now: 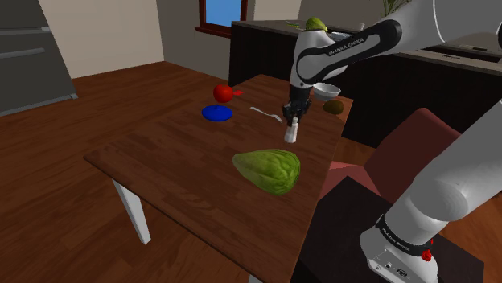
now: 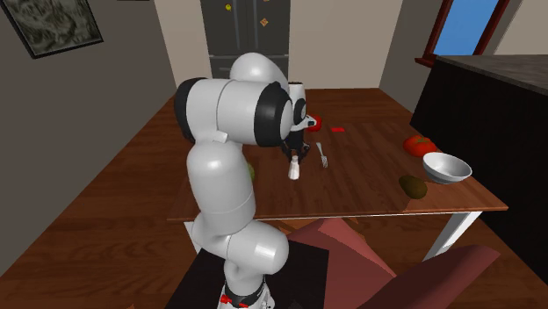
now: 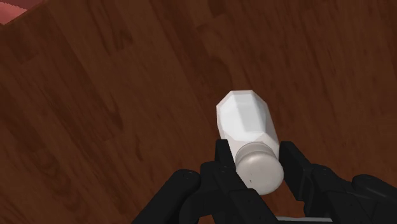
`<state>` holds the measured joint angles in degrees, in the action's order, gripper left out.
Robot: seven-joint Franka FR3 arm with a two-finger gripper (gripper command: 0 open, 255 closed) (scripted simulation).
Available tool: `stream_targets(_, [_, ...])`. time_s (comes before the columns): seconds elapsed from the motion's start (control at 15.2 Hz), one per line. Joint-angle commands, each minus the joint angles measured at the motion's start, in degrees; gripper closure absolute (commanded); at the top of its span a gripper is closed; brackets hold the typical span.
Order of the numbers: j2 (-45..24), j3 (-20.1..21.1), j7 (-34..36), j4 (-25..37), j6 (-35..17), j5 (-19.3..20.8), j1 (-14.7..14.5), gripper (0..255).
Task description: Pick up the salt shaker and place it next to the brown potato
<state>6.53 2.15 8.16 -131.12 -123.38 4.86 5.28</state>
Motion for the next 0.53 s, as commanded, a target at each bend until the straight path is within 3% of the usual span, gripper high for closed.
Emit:
stream_targets(0.0, [0.96,0.00,-0.18,0.89,1.86,-0.13,-0.02,255])
stream_targets(0.46, [3.00,0.00,-0.68,4.32,7.31,-0.46,-0.08,255])
